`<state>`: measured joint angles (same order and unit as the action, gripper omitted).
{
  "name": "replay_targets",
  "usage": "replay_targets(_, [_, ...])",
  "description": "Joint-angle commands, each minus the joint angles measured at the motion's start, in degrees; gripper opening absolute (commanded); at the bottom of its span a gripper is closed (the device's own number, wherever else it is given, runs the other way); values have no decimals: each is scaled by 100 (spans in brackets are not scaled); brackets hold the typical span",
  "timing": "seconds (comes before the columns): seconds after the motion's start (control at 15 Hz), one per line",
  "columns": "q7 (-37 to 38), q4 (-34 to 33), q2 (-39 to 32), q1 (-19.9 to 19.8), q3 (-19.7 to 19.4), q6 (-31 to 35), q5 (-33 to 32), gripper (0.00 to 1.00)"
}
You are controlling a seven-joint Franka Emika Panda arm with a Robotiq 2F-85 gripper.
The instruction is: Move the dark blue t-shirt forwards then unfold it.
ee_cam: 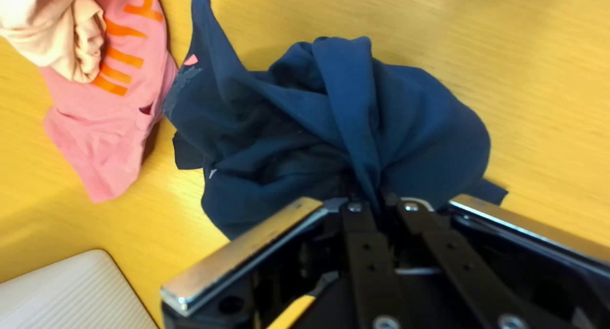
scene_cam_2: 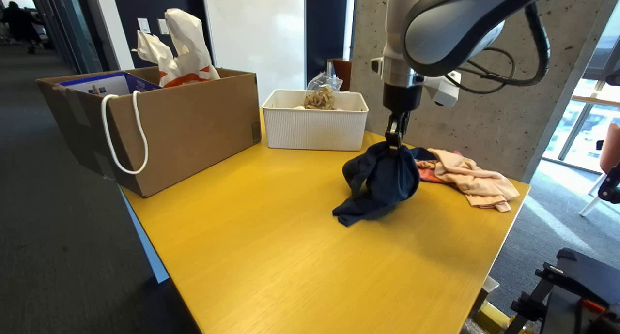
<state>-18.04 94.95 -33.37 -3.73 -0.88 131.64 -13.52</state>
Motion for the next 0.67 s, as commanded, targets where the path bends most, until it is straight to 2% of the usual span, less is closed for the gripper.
replay_targets(0.0, [613,1293,976,299,31,155,-14,2])
replay_targets(0.27, [1007,2412,1580,718,204,274,-165,2])
replay_targets(0.33, [1105,2552,1618,793,255,269,-156,33])
replay_targets(0.4, [1203,2631,1613,863,286,282,-150,34])
replay_targets(0.6, [1577,2901,1838,1018,342,203,-80,56])
